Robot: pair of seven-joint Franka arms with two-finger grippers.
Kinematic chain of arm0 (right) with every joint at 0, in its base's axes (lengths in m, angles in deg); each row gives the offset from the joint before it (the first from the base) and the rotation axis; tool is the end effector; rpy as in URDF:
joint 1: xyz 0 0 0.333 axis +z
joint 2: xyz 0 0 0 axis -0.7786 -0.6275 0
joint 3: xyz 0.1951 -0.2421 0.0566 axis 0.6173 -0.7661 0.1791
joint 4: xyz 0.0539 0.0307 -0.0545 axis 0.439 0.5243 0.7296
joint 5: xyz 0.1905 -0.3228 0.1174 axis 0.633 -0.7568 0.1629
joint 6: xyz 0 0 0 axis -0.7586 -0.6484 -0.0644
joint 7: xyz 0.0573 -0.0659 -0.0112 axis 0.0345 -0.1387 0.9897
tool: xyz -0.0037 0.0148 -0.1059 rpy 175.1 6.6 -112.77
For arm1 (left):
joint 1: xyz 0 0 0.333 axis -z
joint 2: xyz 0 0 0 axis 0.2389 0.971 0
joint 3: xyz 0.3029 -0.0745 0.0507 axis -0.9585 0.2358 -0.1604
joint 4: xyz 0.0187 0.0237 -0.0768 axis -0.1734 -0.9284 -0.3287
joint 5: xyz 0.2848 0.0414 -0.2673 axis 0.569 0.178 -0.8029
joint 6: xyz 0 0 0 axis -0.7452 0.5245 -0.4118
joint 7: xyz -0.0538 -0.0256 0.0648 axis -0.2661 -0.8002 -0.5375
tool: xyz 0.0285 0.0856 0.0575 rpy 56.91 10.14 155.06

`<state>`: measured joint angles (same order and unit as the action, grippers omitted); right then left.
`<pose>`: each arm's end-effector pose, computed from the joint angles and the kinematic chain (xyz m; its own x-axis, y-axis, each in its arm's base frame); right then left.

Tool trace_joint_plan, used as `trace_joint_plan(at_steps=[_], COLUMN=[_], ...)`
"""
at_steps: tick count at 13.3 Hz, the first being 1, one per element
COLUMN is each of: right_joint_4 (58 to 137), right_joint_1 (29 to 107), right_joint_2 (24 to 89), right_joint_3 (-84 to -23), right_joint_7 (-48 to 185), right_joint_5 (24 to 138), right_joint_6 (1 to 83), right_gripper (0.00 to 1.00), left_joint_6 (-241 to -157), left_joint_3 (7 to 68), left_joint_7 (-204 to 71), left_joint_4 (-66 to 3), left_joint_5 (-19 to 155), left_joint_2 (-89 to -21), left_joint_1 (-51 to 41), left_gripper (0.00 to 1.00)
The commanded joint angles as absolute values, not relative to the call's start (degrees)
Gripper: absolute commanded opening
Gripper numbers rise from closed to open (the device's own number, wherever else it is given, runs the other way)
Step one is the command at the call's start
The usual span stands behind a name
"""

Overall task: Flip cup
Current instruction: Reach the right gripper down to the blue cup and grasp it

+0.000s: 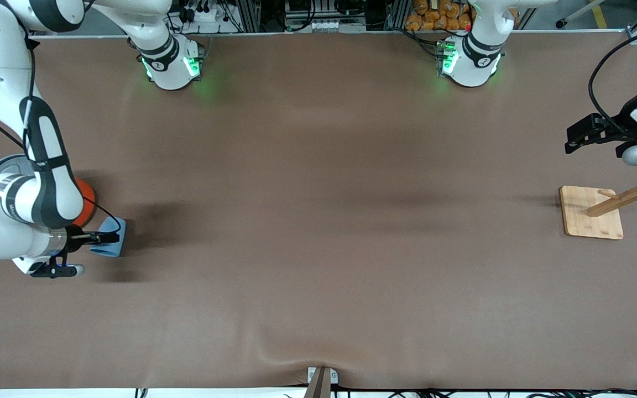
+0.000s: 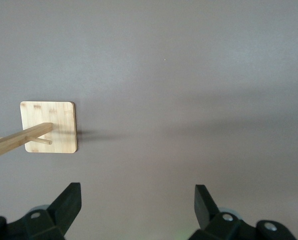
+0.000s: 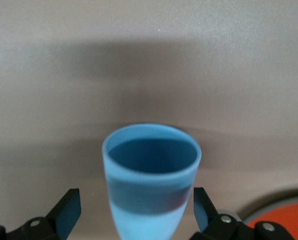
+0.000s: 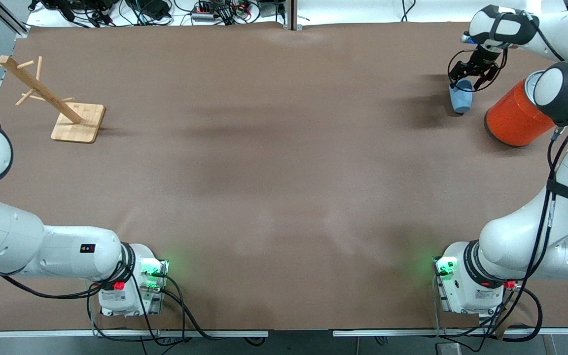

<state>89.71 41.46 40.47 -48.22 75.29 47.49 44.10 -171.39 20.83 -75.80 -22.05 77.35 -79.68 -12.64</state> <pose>0.6623 -0.1131 0.2162 0.9775 0.0110 -0.2108 -0.0081 -0.9960 -0.0894 0.5581 -0.0245 0.6125 0.9948 -0.0965 -0.0321 -0.0966 -0.9953 -0.0015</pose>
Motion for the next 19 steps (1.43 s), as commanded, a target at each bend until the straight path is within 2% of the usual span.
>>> trace_joint_plan(at_steps=[1, 3, 4, 5, 6, 8, 12, 16, 17, 19], right_joint_4=[88.96, 88.96, 88.96, 89.04, 89.04, 88.96, 88.34, 87.81, 87.99, 87.99], right_joint_1=[41.38, 41.29, 40.94, 40.59, 40.33, 41.46, 44.53, 51.91, 54.28, 60.07], right_joint_2=[39.17, 38.91, 38.73, 38.73, 38.73, 38.99, 42.06, 43.12, 43.12, 42.86], right_joint_3=[-48.13, -48.13, -48.13, -48.13, -48.13, -47.52, -40.94, -35.14, -33.82, -33.80], right_joint_7=[76.78, 80.88, 83.78, 86.42, 89.41, 96.17, 106.20, 112.37, 112.38, 112.90], right_joint_5=[48.25, 48.16, 48.25, 48.34, 48.43, 48.51, 48.08, 48.34, 48.16, 47.03], right_joint_6=[45.04, 46.00, 46.27, 46.19, 46.01, 46.01, 46.10, 46.62, 48.54, 50.65], right_gripper=[1.00, 0.98, 0.74, 0.56, 0.47, 0.45, 0.44, 0.42, 0.34, 0.33], left_joint_6=[-170.33, -170.33, -170.33, -170.33, -170.33, -170.33, -170.33, -170.33, -170.33, -170.33], left_joint_3=[21.03, 20.95, 21.03, 21.03, 21.03, 21.03, 21.03, 21.03, 21.03, 21.12], left_joint_7=[-76.95, -76.95, -76.86, -76.86, -76.86, -76.86, -76.86, -76.95, -76.95, -77.04], left_joint_4=[-20.68, -20.60, -20.60, -20.68, -20.60, -20.68, -20.68, -20.68, -20.68, -20.86], left_joint_5=[77.51, 77.51, 77.51, 77.51, 77.51, 77.51, 77.51, 77.51, 77.51, 77.51], left_joint_2=[-79.01, -78.66, -78.66, -78.66, -78.66, -78.66, -78.58, -78.49, -78.31, -78.05], left_joint_1=[-13.03, -13.12, -13.03, -12.94, -12.94, -13.03, -13.03, -12.94, -12.77, -13.03], left_gripper=[1.00, 1.00, 1.00, 1.00, 1.00, 1.00, 1.00, 1.00, 1.00, 1.00])
